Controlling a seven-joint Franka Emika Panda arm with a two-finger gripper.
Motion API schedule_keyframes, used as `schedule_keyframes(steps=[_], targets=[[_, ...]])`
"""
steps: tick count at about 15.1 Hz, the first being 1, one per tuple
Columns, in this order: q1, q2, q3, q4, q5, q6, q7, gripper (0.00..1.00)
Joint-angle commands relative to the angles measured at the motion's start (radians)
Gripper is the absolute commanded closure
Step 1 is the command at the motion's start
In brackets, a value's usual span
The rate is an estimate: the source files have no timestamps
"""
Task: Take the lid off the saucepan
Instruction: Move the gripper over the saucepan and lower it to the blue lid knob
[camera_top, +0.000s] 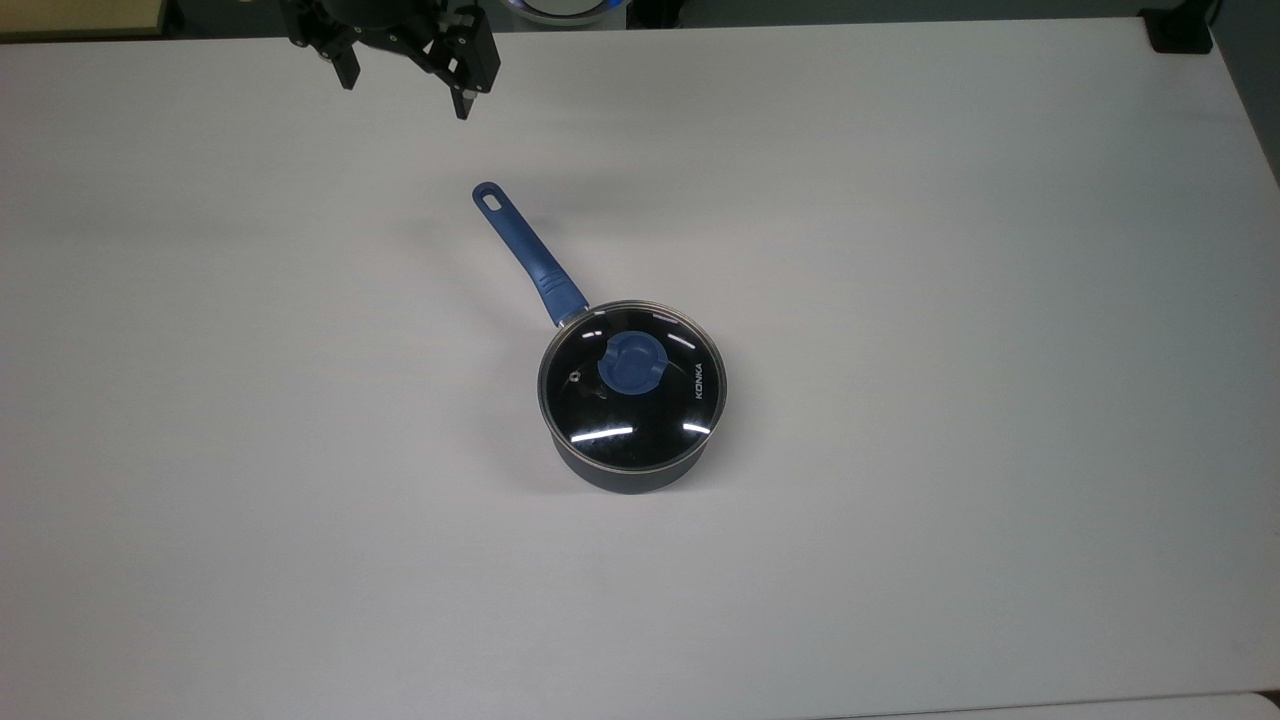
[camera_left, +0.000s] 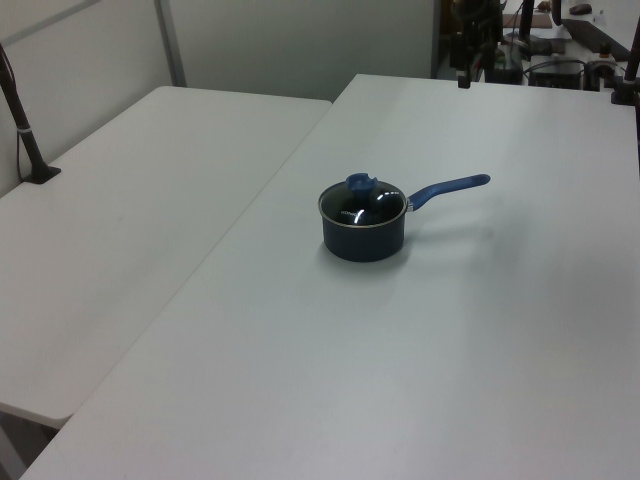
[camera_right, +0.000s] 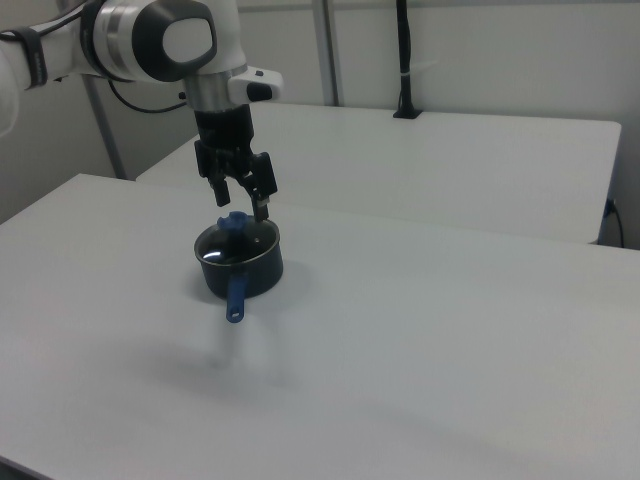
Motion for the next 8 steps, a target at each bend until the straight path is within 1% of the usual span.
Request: schedule_keyframes(steps=[1,4,8], targets=[[0.000,0.015,0.001,0.005,-0.017,0.016,-0.015,0.00],[-0.021,0.018,-0.001,0.006,-0.004,0.040,-0.020,0.00],[-0.015,0.029,0.004,0.002,0.004,0.051,-0.017,0.00]])
